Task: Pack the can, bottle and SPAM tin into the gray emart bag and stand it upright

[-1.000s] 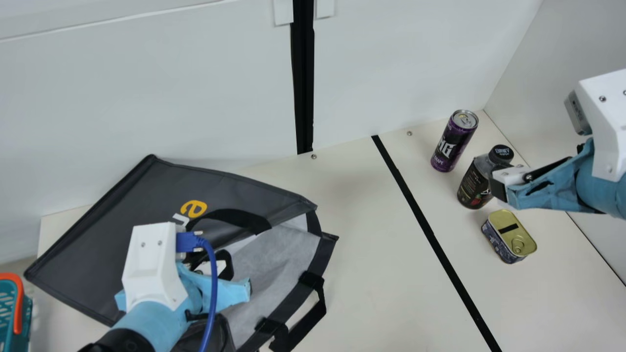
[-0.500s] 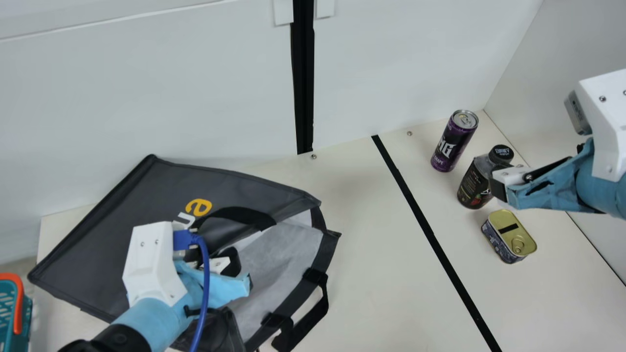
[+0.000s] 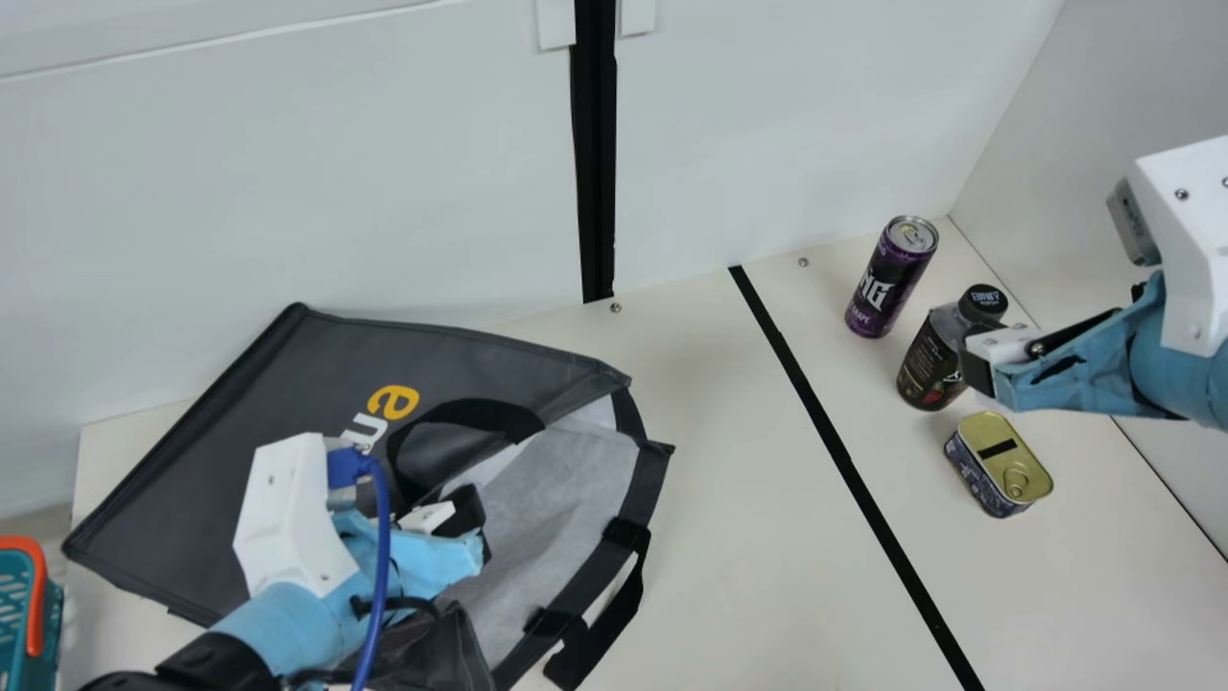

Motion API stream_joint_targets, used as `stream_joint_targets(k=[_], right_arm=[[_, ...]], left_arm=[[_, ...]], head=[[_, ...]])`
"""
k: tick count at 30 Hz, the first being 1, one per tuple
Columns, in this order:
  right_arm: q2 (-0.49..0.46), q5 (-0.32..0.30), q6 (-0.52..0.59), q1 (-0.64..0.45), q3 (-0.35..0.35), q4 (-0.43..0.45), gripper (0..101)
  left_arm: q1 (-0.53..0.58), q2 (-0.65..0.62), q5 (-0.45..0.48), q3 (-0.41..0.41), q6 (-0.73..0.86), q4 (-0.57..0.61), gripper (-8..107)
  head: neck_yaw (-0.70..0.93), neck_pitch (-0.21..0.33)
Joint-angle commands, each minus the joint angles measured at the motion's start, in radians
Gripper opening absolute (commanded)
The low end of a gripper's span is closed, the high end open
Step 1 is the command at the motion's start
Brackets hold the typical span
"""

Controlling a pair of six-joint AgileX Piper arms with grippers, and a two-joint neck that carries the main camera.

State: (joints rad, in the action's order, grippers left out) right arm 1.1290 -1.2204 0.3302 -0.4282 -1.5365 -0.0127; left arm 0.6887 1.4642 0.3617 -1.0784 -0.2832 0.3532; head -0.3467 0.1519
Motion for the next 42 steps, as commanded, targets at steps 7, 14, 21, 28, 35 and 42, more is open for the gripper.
stream_joint_targets(k=[7, 14, 21, 28, 35, 42], right_arm=[[0.000, 0.000, 0.000, 0.000, 0.000, 0.000, 95], [0.000, 0.000, 0.000, 0.000, 0.000, 0.000, 95], [0.000, 0.000, 0.000, 0.000, 0.000, 0.000, 95], [0.000, 0.000, 0.000, 0.000, 0.000, 0.000, 95], [0.000, 0.000, 0.000, 0.000, 0.000, 0.000, 95], [0.000, 0.000, 0.000, 0.000, 0.000, 0.000, 95]], left_arm=[[-0.049, 0.000, 0.017, 0.001, 0.203, 0.220, -8], [-0.091, 0.004, 0.030, 0.003, 0.327, 0.335, -8], [-0.124, 0.014, 0.039, 0.002, 0.420, 0.416, -8], [-0.144, 0.023, 0.045, 0.001, 0.476, 0.463, -8], [-0.150, 0.023, 0.047, 0.002, 0.496, 0.481, -8], [-0.150, 0.023, 0.047, 0.002, 0.496, 0.481, -8]], head=[[-0.002, 0.023], [-0.002, 0.023], [-0.002, 0.023], [-0.002, 0.023], [-0.002, 0.023], [-0.002, 0.023]])
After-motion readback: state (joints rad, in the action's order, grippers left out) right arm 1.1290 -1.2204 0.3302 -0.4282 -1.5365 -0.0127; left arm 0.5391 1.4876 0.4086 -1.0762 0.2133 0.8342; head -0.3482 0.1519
